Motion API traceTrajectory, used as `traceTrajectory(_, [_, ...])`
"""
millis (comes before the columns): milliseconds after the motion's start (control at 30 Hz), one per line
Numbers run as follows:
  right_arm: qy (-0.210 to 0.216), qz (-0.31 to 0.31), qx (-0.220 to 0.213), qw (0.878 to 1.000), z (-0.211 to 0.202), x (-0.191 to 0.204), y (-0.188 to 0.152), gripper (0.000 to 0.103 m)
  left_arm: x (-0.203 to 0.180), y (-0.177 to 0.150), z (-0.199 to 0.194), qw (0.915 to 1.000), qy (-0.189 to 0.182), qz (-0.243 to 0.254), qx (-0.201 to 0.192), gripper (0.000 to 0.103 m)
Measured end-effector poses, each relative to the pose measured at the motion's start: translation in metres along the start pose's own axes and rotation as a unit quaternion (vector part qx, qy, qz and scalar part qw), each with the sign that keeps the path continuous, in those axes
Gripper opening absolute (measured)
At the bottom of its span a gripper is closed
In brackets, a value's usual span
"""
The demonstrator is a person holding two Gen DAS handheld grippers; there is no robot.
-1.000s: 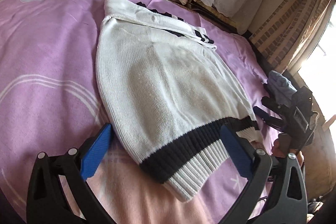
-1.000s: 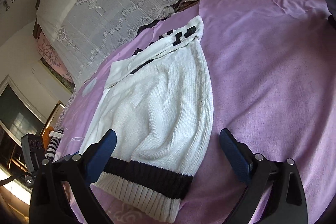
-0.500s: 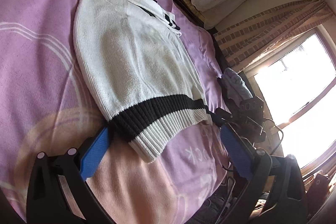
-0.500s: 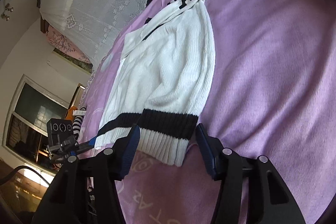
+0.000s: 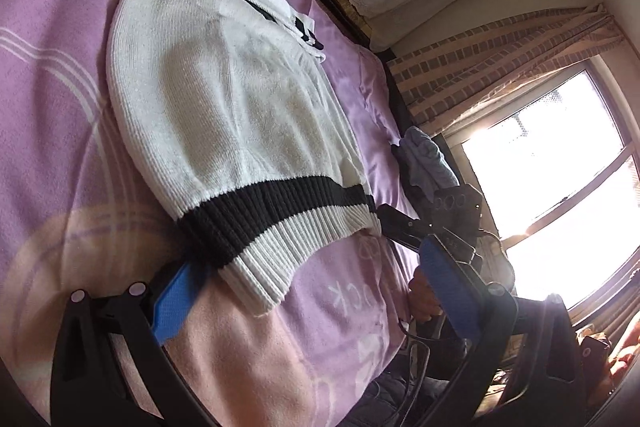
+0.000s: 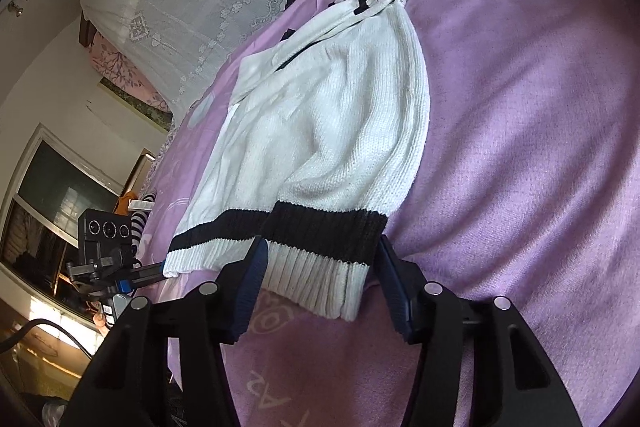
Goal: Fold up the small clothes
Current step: 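Grasp the black-striped hem with the right tool while the left tool grasps it too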
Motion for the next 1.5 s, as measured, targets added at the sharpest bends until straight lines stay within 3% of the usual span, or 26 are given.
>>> traceTrajectory(100, [-0.003,-0.003,-0.002,1.000,0.001,0.001,0.001,0.054,0.005,0.009,0.006,0.9997,0.020,0.000,-0.013,0.098])
traceTrajectory(233, [-0.019,-0.004,-0.011,1.000,0.002,0.001,0.000,0.042,0.005,0.013,0.008,0.9990,0.035,-0.003,-0.026,0.097])
traceTrajectory(367, [-0.023,-0.006,-0.014,1.000,0.002,-0.001,0.000,0.039,0.002,0.006,0.008,0.9969,0.070,0.019,-0.032,0.082])
traceTrajectory(567, [-0.024,-0.014,-0.020,0.999,0.002,0.002,-0.001,0.037,0.013,0.009,0.003,0.9963,0.080,0.009,-0.030,0.062])
traceTrajectory(700, [-0.011,0.006,-0.019,1.000,0.003,-0.003,0.000,0.037,0.019,0.010,-0.001,0.9973,0.061,0.012,-0.038,0.063])
traceTrajectory(833, [-0.002,0.027,-0.021,0.999,0.006,-0.007,0.003,0.035,0.015,0.011,0.003,0.9963,0.074,0.025,-0.035,0.067])
traceTrajectory(967, [-0.010,0.032,-0.029,0.999,0.008,-0.008,0.003,0.016,0.009,0.009,0.005,0.9952,0.082,0.036,-0.040,0.069])
traceTrajectory(1200, [-0.003,0.031,-0.028,0.999,0.005,-0.008,0.001,0.015,0.007,0.008,0.004,0.9949,0.087,0.033,-0.039,0.068])
traceTrajectory(1300, [0.005,0.040,-0.024,0.999,0.007,-0.012,0.001,0.015,0.010,0.010,0.000,0.9964,0.069,-0.001,-0.048,0.070])
traceTrajectory(1500, [0.002,0.038,-0.025,0.999,0.007,-0.011,0.000,0.015,0.009,0.008,0.000,0.9961,0.072,0.009,-0.050,0.070])
Point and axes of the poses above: each gripper's, at about its wrist camera, not at the fingertips, and z roughly the way its jaws point, x to its left, y to its top, the point moved 1 cm from there along z, roughly the way its jaws point, and after that the axes turned 2 degrees about -x, right-handed, at the moved point
